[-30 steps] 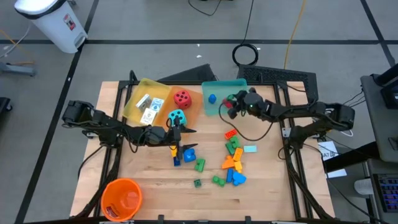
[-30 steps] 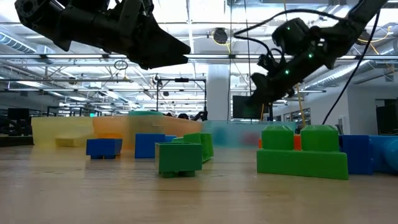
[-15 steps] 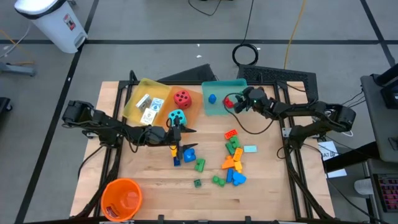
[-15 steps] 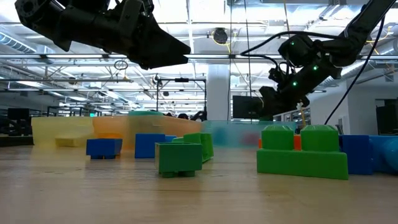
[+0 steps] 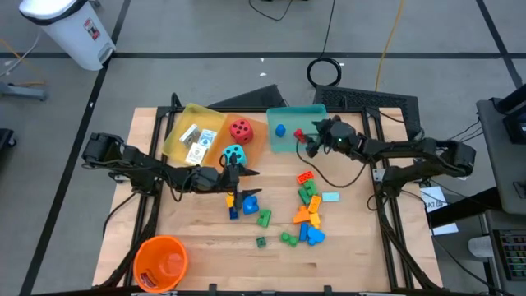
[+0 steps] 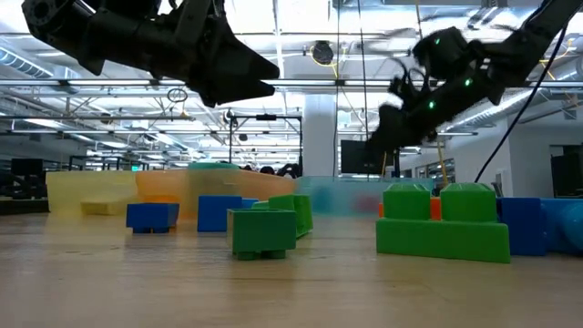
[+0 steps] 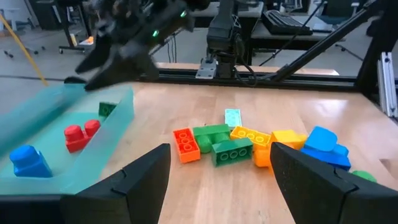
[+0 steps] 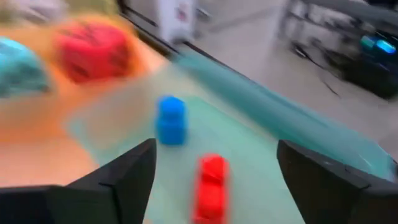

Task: Pick & Place Toys
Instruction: Put the left yellow game piece into the blue bin

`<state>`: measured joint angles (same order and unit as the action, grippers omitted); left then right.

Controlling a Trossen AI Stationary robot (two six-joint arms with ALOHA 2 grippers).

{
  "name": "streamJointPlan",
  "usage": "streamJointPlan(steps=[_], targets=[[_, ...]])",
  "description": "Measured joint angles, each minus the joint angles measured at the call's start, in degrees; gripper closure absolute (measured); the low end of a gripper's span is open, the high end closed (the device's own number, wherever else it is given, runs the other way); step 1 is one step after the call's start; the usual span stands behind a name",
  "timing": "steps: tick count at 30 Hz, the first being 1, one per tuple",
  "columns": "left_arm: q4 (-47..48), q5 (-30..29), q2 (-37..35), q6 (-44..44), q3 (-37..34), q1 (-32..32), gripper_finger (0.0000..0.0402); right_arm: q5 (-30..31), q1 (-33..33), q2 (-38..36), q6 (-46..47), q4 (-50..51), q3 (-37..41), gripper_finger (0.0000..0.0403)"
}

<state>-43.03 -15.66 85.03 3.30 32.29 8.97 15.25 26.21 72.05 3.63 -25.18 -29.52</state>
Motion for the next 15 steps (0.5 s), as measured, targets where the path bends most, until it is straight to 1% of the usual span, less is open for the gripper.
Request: streamJointPlan(steps=[3,5,7,10,12,15], targets=[[1.2,2.0,-0.5,0.9,0.0,0.3,0.0121,-3.7,-3.0,-3.3,0.1,-1.6,0.0,0.0093],[3.4,5.1,-2.3,-0.3,0.0,1.1,0.0121,-4.9,-5.2,-5.7,0.1,-2.6,0.0,0.0094],[8.0,6.7,-4.8,-1.3,0.6,2.6,0.0121,-5.0,-7.2,-8.2,0.1,-2.4,0.0,0.0098],[20.3,6.3,-8.8,-0.7,2.5,5.1,0.0121,-5.0,-10.1,-11.4,0.1,-2.5,0.0,0.0105],[29.5,5.2,-10.9,1.6,4.1,6.6,0.0121,-5.0,-11.6,-13.1,0.1,-2.8,0.0,0.0108],[41.8,5.1,-12.5,4.2,4.8,8.9,0.0121,-4.9,-13.4,-14.7,0.1,-3.4,0.0,0.0112]])
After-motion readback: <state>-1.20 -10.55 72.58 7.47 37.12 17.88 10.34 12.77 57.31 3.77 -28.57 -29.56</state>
